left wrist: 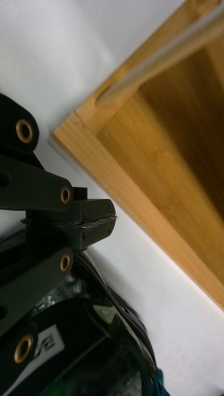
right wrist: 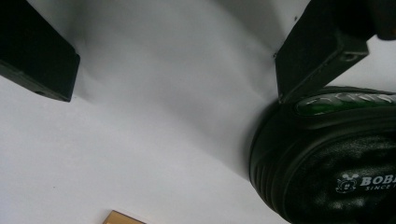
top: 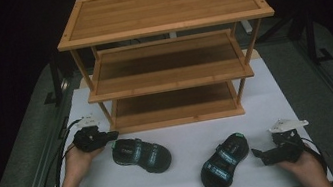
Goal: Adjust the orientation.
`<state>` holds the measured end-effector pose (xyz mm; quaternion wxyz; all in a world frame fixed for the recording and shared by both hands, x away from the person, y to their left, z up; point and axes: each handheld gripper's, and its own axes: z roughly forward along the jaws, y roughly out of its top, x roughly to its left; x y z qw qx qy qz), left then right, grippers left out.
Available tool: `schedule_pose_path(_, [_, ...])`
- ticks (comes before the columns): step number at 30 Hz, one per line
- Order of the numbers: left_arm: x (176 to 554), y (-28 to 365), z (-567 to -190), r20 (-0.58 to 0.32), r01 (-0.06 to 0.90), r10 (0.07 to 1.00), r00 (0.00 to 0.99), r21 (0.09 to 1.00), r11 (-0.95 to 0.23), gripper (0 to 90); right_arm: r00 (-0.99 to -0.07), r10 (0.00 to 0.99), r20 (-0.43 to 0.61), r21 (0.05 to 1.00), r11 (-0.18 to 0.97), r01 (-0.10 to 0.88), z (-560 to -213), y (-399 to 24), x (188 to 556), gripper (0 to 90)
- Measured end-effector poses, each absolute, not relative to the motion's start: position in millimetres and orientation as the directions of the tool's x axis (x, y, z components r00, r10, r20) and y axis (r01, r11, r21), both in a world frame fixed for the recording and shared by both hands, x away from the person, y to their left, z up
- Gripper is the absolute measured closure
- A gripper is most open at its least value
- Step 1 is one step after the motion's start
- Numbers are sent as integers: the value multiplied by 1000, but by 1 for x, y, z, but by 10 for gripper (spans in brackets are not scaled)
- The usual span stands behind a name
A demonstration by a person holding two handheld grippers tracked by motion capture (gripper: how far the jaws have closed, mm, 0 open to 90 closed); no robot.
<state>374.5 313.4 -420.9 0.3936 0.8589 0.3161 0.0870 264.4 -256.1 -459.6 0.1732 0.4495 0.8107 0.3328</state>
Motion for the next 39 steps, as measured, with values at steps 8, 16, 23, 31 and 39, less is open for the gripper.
schedule_pose_path(8, [377, 307, -431, -122, 483, 591, 797, 716, -504, 900, -535, 844, 19, 695, 374, 614, -460, -256, 264, 0])
schedule_pose_path(16, [374, 308, -430, -122, 485, 586, 801, 707, -516, 900, -536, 844, 19, 695, 374, 614, -460, -256, 264, 0])
schedule_pose_path(23, [364, 311, -427, -106, 481, 581, 807, 690, -541, 900, -536, 844, 19, 695, 374, 614, -460, -256, 264, 0])
schedule_pose_path(31, [347, 319, -429, -123, 492, 582, 804, 687, -535, 900, -536, 844, 18, 695, 375, 614, -459, -256, 264, 0])
schedule_pose_path(39, [322, 320, -428, -113, 484, 566, 817, 666, -567, 900, -536, 844, 19, 695, 374, 614, -460, -256, 264, 0])
